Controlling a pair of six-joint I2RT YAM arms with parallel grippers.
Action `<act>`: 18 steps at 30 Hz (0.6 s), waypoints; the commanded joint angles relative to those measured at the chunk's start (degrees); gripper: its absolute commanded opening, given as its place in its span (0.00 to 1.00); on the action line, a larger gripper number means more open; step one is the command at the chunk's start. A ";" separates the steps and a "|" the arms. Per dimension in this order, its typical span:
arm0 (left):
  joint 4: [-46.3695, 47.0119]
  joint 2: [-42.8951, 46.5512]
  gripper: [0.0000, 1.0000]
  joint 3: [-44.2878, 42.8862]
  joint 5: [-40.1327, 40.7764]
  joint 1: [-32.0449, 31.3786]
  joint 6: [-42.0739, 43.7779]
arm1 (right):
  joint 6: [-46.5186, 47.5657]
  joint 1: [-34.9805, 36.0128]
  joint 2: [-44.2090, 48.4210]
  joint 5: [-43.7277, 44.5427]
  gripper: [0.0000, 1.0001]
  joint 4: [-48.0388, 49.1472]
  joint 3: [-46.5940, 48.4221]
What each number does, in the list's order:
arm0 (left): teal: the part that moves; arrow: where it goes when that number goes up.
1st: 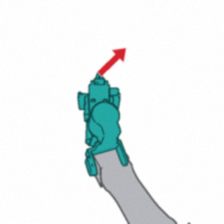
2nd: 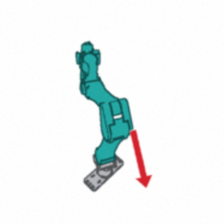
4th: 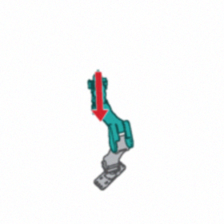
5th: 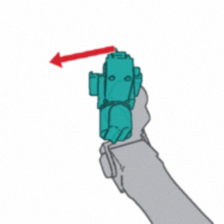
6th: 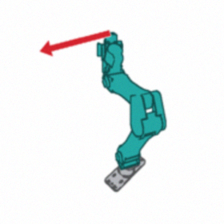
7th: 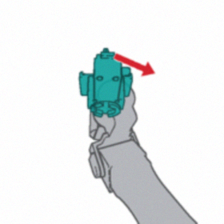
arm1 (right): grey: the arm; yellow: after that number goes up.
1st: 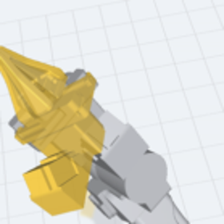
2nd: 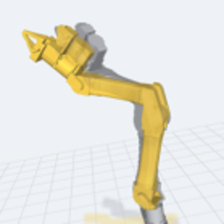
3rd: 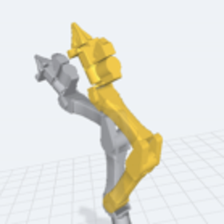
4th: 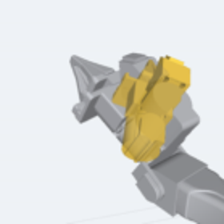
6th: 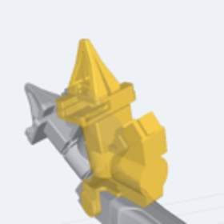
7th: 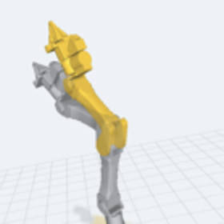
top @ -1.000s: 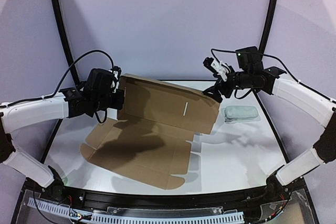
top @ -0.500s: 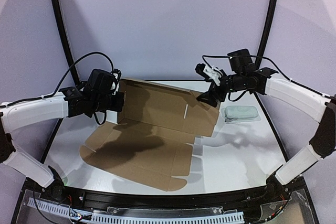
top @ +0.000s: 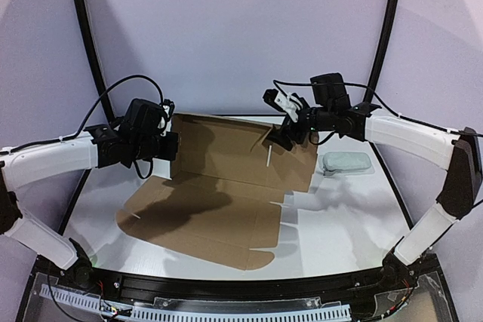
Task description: Fold the paper box
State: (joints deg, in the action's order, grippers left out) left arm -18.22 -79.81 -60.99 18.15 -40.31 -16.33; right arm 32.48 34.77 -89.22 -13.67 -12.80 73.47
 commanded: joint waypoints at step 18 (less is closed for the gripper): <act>4.80 5.31 0.01 4.14 7.32 -1.17 -6.52 | -14.48 4.50 -2.11 22.80 0.98 11.11 2.74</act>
State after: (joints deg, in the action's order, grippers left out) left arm -16.20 -77.56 -58.09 22.35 -40.35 -19.83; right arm 21.80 38.69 -94.15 2.64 -2.97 75.26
